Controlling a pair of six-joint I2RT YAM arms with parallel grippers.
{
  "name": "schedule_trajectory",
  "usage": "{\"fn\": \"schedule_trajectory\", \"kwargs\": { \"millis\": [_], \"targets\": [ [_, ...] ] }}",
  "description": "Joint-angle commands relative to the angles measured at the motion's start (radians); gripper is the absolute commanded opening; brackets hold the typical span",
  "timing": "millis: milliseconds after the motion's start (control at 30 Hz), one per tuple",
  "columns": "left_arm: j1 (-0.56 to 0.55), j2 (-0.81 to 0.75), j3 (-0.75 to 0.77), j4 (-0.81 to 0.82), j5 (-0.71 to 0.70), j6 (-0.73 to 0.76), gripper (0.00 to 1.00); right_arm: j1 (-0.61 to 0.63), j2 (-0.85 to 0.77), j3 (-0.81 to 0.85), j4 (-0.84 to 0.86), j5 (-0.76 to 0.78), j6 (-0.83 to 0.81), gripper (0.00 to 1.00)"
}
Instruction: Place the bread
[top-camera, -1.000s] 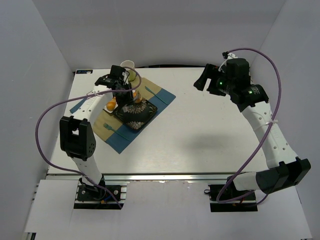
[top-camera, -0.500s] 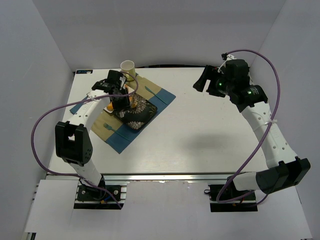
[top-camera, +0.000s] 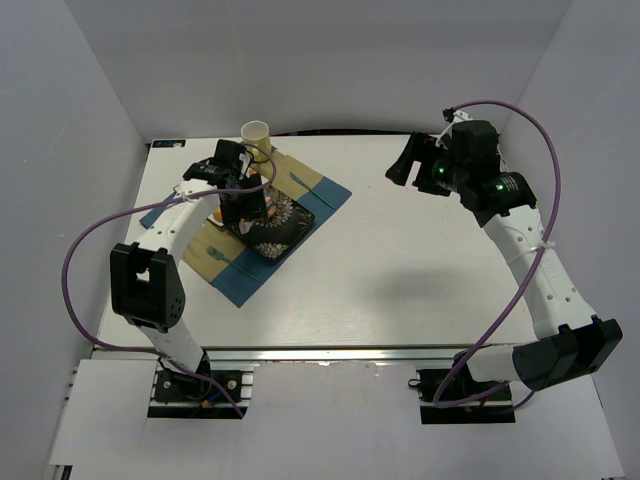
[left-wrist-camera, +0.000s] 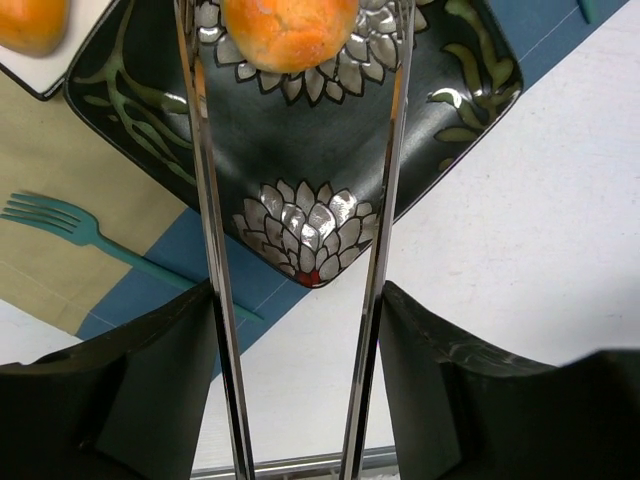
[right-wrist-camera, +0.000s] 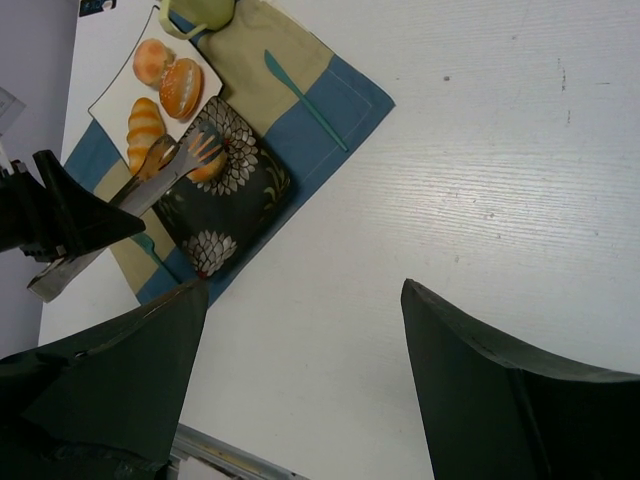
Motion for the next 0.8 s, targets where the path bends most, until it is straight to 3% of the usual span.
{"fn": "schedule_trajectory", "kwargs": {
  "millis": [0, 400, 767],
  "targets": [
    [0.000, -0.051, 0.063, -0.016, -0.015, 0.008, 0.72, -0.004, -0.030, -0.008, 0.027, -0.016, 0.008, 0.85],
    [0.008, -0.085, 0.196, -0.196, -0.159, 0.018, 0.71, -0.004, -0.020, -0.008, 0.038, -0.033, 0.011, 0.84],
    [0.159, -0.070, 0.149, -0.138, -0.119, 0.065, 0.69, -0.006, -0.002, -0.009, 0.044, -0.044, 0.000, 0.85]
  ]
}}
